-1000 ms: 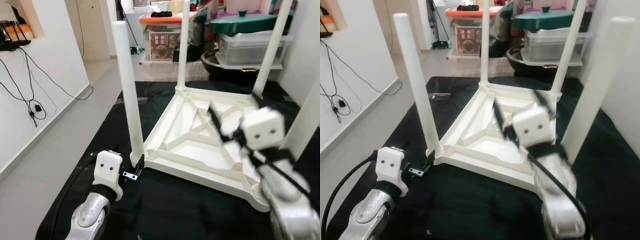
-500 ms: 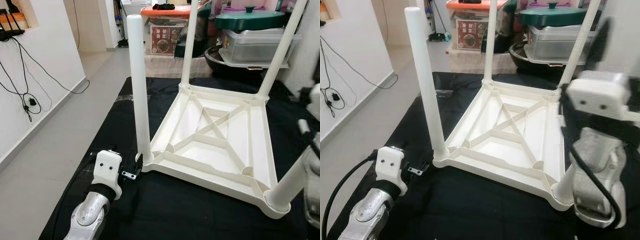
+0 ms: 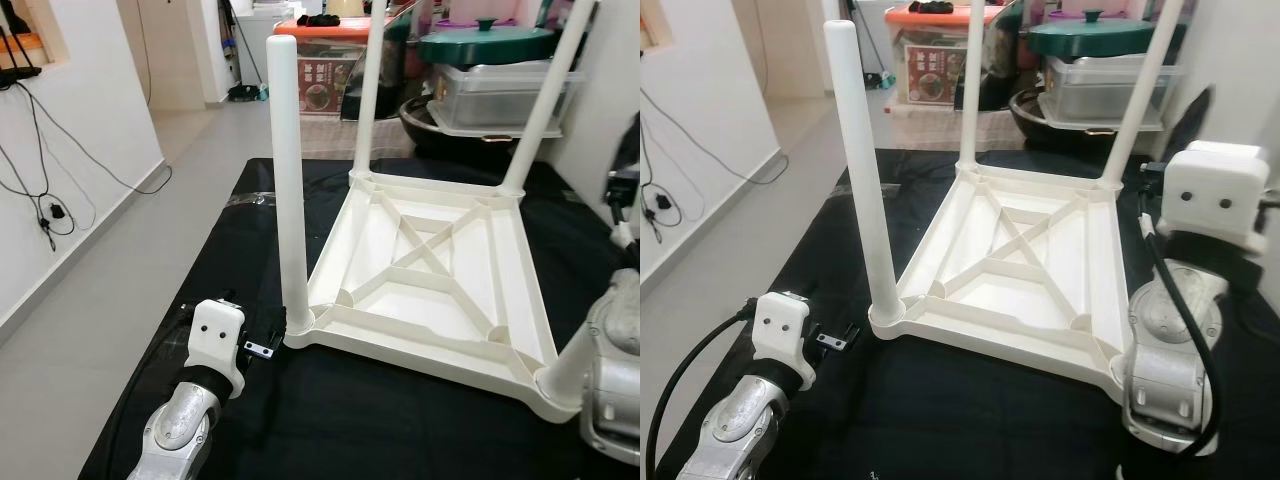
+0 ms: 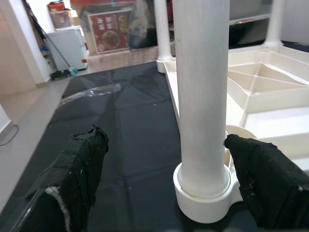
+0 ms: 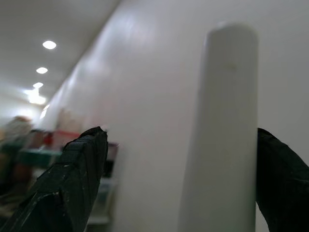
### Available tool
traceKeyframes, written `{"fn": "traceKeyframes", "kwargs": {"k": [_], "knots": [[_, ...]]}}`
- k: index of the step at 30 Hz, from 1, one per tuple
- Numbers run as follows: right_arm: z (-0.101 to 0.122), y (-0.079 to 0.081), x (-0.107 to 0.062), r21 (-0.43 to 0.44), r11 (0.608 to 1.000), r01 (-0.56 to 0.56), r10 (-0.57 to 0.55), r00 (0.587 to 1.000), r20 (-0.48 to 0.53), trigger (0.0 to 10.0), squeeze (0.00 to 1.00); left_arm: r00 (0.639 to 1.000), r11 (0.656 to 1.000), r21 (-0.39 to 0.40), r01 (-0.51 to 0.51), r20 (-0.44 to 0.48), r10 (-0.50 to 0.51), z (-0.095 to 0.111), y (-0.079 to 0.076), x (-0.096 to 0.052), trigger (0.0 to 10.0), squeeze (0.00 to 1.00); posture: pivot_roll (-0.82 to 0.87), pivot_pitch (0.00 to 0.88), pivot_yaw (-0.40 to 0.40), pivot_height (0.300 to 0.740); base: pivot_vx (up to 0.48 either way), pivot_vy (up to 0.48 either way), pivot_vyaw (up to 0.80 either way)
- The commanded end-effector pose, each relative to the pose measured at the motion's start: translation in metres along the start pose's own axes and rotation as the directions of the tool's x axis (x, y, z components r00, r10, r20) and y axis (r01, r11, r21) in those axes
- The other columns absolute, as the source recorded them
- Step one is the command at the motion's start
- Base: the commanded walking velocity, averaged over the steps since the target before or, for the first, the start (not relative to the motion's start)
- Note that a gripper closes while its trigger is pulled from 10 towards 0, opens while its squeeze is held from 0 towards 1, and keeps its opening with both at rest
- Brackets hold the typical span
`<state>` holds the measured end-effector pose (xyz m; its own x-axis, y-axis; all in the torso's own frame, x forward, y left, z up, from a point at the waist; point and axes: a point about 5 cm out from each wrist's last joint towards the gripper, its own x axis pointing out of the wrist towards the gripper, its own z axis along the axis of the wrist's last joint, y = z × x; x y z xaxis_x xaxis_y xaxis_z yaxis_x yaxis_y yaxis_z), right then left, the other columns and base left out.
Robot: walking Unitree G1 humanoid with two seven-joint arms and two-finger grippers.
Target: Building children table
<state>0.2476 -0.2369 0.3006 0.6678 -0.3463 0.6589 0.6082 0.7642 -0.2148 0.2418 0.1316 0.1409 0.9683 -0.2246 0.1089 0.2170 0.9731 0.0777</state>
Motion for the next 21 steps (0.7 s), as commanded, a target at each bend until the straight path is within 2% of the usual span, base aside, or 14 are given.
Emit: {"fn": "traceKeyframes", "kwargs": {"k": [1, 3, 5, 6, 8, 10, 11, 12, 15, 17, 18, 19, 20, 21], "knots": [[-0.014, 0.013, -0.002, 0.058, 0.991, -0.119, 0.124, 0.987, -0.106, 10.0, 0.00, 1.000, 1.000, 0.008, 0.010, -0.005, -0.010, -0.002, -0.001, 0.001, 10.0, 0.00, -0.14, 0.000, -0.008, 0.740, 0.000, 0.000, 0.00], [-0.016, 0.015, -0.002, 0.074, 0.987, -0.146, 0.154, 0.980, -0.128, 10.0, 0.00, 1.000, 1.000, 0.008, 0.011, -0.005, -0.011, -0.002, -0.001, 0.001, 10.0, 0.00, -0.14, 0.000, -0.008, 0.740, 0.000, 0.000, 0.00], [-0.025, 0.015, 0.000, 0.183, 0.949, -0.256, 0.292, 0.933, -0.212, 10.0, 0.00, 1.000, 1.000, 0.007, 0.012, -0.006, -0.011, -0.002, 0.000, 0.001, 10.0, 0.00, -0.14, 0.000, -0.005, 0.740, 0.000, 0.000, 0.00], [-0.026, 0.009, 0.006, 0.205, 0.940, -0.273, 0.315, 0.924, -0.217, 10.0, 0.00, 1.000, 1.000, 0.007, 0.012, -0.007, -0.012, -0.002, 0.000, 0.001, 10.0, 0.00, -0.15, 0.000, -0.003, 0.740, 0.000, 0.000, 0.00], [-0.026, 0.009, 0.006, 0.205, 0.940, -0.273, 0.315, 0.924, -0.217, 10.0, 0.00, 1.000, 1.000, 0.007, 0.012, -0.007, -0.012, -0.002, 0.000, 0.001, 10.0, 0.00, -0.15, 0.000, -0.003, 0.740, 0.000, 0.000, 0.00], [-0.023, -0.001, 0.016, 0.232, 0.905, -0.356, 0.405, 0.889, -0.214, 10.0, 0.00, 1.000, 1.000, 0.007, 0.013, -0.009, -0.013, -0.003, 0.000, 0.002, 10.0, 0.00, -0.15, 0.000, 0.002, 0.740, 0.000, 0.000, 0.00], [-0.023, -0.001, 0.016, 0.232, 0.905, -0.356, 0.405, 0.889, -0.214, 10.0, 0.00, 1.000, 1.000, 0.007, 0.013, -0.009, -0.013, -0.003, 0.000, 0.002, 10.0, 0.00, -0.15, 0.000, 0.002, 0.740, 0.000, 0.000, 0.00], [-0.022, -0.007, 0.023, 0.248, 0.880, -0.405, 0.459, 0.860, -0.224, 10.0, 0.00, 1.000, 1.000, 0.007, 0.017, -0.010, -0.017, -0.004, 0.000, 0.002, 10.0, 0.00, -0.16, 0.000, 0.005, 0.740, 0.000, 0.000, 0.00], [-0.021, -0.018, 0.034, 0.232, 0.862, -0.450, 0.498, 0.838, -0.223, 10.0, 0.00, 1.000, 1.000, 0.010, 0.023, -0.011, -0.023, -0.005, 0.000, 0.003, 10.0, 0.00, -0.16, 0.000, 0.008, 0.740, 0.000, 0.000, 0.00], [-0.021, -0.018, 0.034, 0.232, 0.862, -0.450, 0.498, 0.838, -0.223, 10.0, 0.00, 1.000, 1.000, 0.010, 0.023, -0.011, -0.023, -0.005, 0.000, 0.003, 10.0, 0.00, -0.16, 0.000, 0.008, 0.740, 0.000, 0.000, 0.00], [-0.023, -0.022, 0.037, 0.237, 0.847, -0.476, 0.526, 0.815, -0.242, 8.2, 0.00, 1.000, 1.000, 0.011, 0.026, -0.011, -0.026, -0.005, 0.000, 0.004, 10.0, 0.00, -0.16, 0.000, 0.009, 0.740, 0.000, 0.000, 0.00], [-0.023, -0.022, 0.037, 0.237, 0.847, -0.476, 0.526, 0.815, -0.242, 8.2, 0.00, 1.000, 1.000, 0.011, 0.026, -0.011, -0.026, -0.005, 0.000, 0.004, 10.0, 0.00, -0.16, 0.000, 0.009, 0.740, 0.000, 0.000, 0.00], [-0.026, -0.025, 0.040, 0.279, 0.820, -0.499, 0.566, 0.776, -0.278, 0.0, 0.00, 1.000, 0.999, 0.014, 0.029, -0.012, -0.029, -0.006, 0.000, 0.004, 10.0, 0.00, -0.16, 0.000, 0.009, 0.740, 0.000, 0.000, 0.00], [-0.026, -0.025, 0.040, 0.279, 0.820, -0.499, 0.566, 0.776, -0.278, 0.0, 0.00, 1.000, 0.999, 0.014, 0.029, -0.012, -0.029, -0.006, 0.000, 0.004, 10.0, 0.00, -0.16, 0.000, 0.009, 0.740, 0.000, 0.000, 0.00]]}}
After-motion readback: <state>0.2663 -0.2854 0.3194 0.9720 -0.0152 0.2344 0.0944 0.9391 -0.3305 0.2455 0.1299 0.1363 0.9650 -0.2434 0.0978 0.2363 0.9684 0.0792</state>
